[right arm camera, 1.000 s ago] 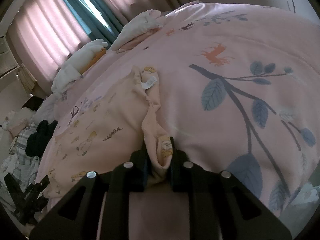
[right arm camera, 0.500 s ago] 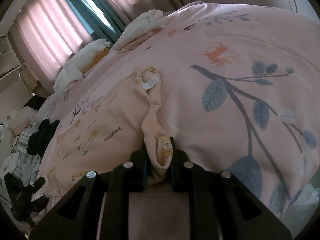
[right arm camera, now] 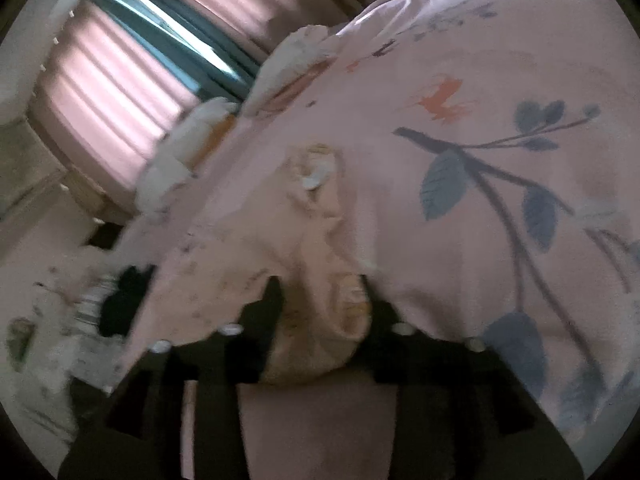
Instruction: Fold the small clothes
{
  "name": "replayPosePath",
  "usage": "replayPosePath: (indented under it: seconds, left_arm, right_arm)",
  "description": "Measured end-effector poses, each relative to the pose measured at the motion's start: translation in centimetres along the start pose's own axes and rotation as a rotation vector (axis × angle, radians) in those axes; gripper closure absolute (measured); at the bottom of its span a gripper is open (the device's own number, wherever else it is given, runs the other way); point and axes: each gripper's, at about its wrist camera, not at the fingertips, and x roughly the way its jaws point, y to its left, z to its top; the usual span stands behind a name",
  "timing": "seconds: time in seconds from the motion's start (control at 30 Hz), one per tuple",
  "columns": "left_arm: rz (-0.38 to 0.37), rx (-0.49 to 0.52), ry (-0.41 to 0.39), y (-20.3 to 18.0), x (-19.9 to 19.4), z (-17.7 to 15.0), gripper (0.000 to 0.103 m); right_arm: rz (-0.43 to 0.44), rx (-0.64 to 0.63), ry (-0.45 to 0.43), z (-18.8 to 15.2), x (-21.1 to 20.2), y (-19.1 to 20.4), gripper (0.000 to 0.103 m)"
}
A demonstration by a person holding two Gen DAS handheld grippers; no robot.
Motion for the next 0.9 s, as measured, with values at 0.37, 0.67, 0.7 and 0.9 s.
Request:
replayPosePath:
  seconds: [0.37, 0.67, 0.7, 0.9]
  left_arm:
    - [0.068, 0.044, -0.024, -0.9, 0.7, -0.1, 0.078]
    - [0.068, 0.044, -0.031, -0.6, 0.8, 0.1, 0.078]
    - [0.069, 0.044, -0.032, -0.6, 0.8, 0.1, 0.078]
    - [0.108, 0.038, -0.045, -0.7, 0.8, 0.1, 0.085]
  right_arm:
    - [0.166, 0.043, 0.064, -0.7, 1.9, 3.6, 0.024]
    - [0.226, 0.351, 0.102, -0.8, 6.0, 0.9, 0.093]
    - [0.217, 0.330, 0.088, -0.9, 6.0, 1.4, 0.092]
    - [-0.048, 0.047, 0.024, -1.9, 6.0, 5.2, 0.095]
